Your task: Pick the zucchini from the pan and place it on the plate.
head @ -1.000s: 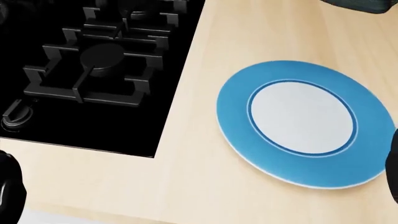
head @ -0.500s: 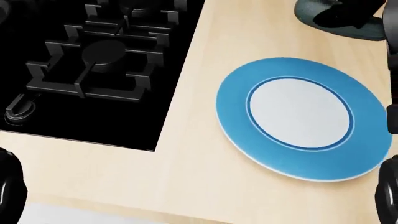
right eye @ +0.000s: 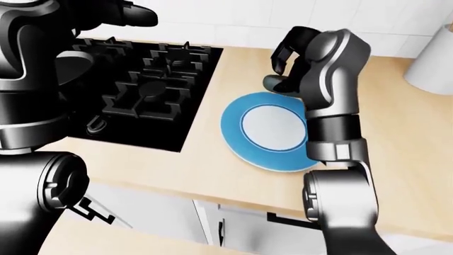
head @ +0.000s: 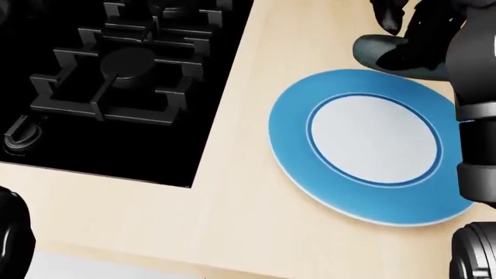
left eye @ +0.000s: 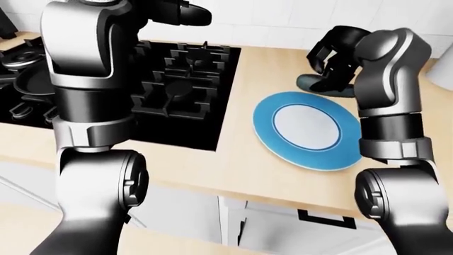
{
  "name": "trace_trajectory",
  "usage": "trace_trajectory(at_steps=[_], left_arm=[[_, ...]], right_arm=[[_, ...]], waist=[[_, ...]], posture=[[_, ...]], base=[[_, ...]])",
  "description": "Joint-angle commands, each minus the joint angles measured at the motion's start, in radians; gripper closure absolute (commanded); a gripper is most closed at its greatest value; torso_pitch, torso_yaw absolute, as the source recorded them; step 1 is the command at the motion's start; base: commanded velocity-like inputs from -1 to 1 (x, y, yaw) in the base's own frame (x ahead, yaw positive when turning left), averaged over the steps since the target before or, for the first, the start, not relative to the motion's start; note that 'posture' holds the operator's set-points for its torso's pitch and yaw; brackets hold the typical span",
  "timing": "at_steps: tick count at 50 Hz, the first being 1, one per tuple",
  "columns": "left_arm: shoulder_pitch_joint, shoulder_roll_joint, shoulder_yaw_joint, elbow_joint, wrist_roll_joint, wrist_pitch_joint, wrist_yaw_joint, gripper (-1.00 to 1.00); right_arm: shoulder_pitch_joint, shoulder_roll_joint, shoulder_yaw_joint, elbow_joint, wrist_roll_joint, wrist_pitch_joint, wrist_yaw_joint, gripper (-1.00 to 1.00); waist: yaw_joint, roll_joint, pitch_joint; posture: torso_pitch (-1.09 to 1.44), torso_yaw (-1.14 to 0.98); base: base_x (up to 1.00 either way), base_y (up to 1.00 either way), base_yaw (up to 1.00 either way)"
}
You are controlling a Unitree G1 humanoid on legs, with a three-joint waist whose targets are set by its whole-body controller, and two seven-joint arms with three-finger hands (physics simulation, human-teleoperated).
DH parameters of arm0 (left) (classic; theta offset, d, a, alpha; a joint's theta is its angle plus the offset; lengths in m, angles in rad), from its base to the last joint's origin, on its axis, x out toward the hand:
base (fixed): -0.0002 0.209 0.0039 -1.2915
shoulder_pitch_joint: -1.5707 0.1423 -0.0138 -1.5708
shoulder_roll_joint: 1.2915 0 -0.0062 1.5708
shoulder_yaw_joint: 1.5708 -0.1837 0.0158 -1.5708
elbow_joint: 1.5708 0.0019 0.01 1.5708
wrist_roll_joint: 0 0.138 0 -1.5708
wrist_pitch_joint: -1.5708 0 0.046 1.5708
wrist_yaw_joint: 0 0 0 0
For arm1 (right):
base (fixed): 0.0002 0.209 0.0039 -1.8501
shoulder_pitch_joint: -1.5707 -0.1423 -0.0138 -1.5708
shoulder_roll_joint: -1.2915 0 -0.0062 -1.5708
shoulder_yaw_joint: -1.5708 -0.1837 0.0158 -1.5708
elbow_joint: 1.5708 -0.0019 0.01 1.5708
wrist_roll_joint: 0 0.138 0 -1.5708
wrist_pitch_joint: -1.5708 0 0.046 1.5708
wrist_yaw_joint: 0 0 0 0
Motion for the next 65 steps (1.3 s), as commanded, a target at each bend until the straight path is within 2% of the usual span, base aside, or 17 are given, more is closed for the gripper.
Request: trace_trajectory(at_steps=[1,10,15,29,39,51,65], left_arm=[[-0.038,0.011,0.007,-0.032,0.003,-0.029,0.003,-1.00],[-0.033,0.012,0.006,-0.037,0.001,-0.027,0.004,-1.00],[-0.038,0.016,0.006,-0.030,0.002,-0.028,0.001,-1.00],[-0.043,0.016,0.006,-0.029,0.004,-0.026,-0.001,-1.00],[-0.041,0.015,0.006,-0.034,0.004,-0.024,0.001,-1.00],[-0.037,0.020,0.010,-0.034,0.001,-0.025,0.001,-1.00],[-0.035,0.021,0.009,-0.040,-0.001,-0.022,0.003,-1.00]], right_arm=[[-0.035,-0.011,-0.010,-0.051,-0.015,-0.005,0.000,1.00],[-0.009,-0.010,-0.016,-0.152,-0.054,0.021,0.084,1.00],[0.040,0.001,-0.020,-0.222,-0.074,0.036,0.117,1.00],[0.027,0.065,0.008,-0.320,-0.153,0.052,0.203,1.00],[0.075,0.093,0.010,-0.409,-0.217,0.051,0.286,1.00],[0.109,0.143,0.018,-0.463,-0.262,0.041,0.325,1.00],[0.158,0.150,0.008,-0.479,-0.296,0.024,0.345,1.00]], waist=[[0.000,-0.003,-0.036],[0.000,-0.002,-0.034],[0.000,-0.003,-0.034],[-0.003,0.003,-0.033],[-0.004,0.004,-0.032],[-0.007,0.010,-0.033],[-0.008,0.011,-0.035]], posture=[[0.00,0.00],[0.00,0.00],[0.00,0.00],[0.00,0.00],[0.00,0.00],[0.00,0.00],[0.00,0.00]], base=[[0.00,0.00,0.00],[0.00,0.00,0.00],[0.00,0.00,0.00],[0.00,0.00,0.00],[0.00,0.00,0.00],[0.00,0.00,0.00],[0.00,0.00,0.00]])
